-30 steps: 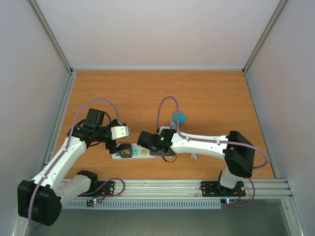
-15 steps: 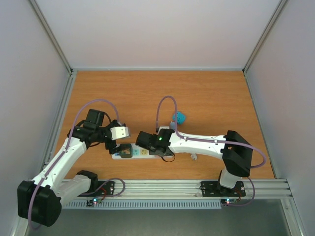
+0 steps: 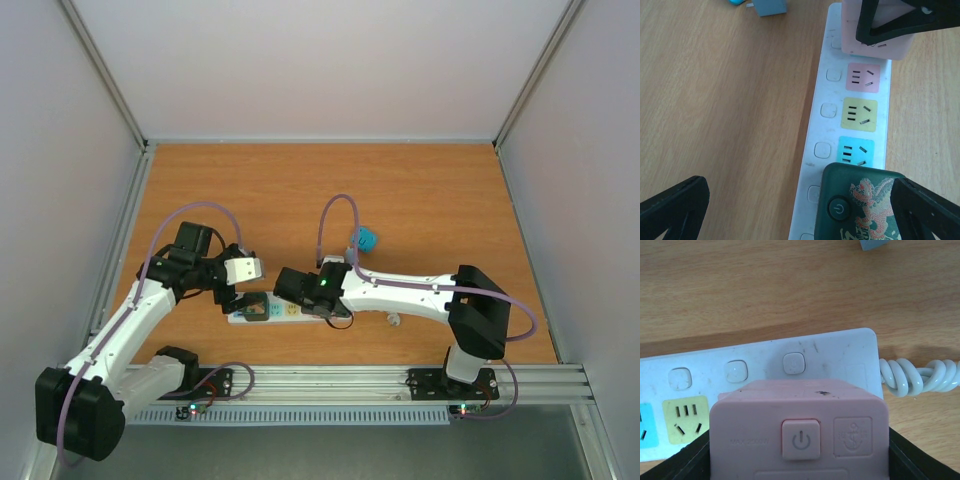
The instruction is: Insert the plug
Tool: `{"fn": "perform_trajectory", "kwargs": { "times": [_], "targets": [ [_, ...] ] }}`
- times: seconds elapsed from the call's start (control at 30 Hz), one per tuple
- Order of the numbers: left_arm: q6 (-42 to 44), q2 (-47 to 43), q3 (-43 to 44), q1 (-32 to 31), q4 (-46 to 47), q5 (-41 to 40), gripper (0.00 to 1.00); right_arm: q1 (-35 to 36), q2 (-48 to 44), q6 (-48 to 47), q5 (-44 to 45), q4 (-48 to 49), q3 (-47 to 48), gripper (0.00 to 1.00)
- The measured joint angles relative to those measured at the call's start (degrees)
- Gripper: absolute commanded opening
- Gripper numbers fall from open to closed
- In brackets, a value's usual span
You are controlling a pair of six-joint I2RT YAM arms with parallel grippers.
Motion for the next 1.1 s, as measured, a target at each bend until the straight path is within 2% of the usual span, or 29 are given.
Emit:
{"fn": "perform_trajectory", "kwargs": {
  "times": [1.1],
  "targets": [
    [3.6,4.3,0.0,0.0,-1.6,-0.9,0.95,0.3,1.8,3.6,2.3,-4.8,2.1,0.01]
  ]
}}
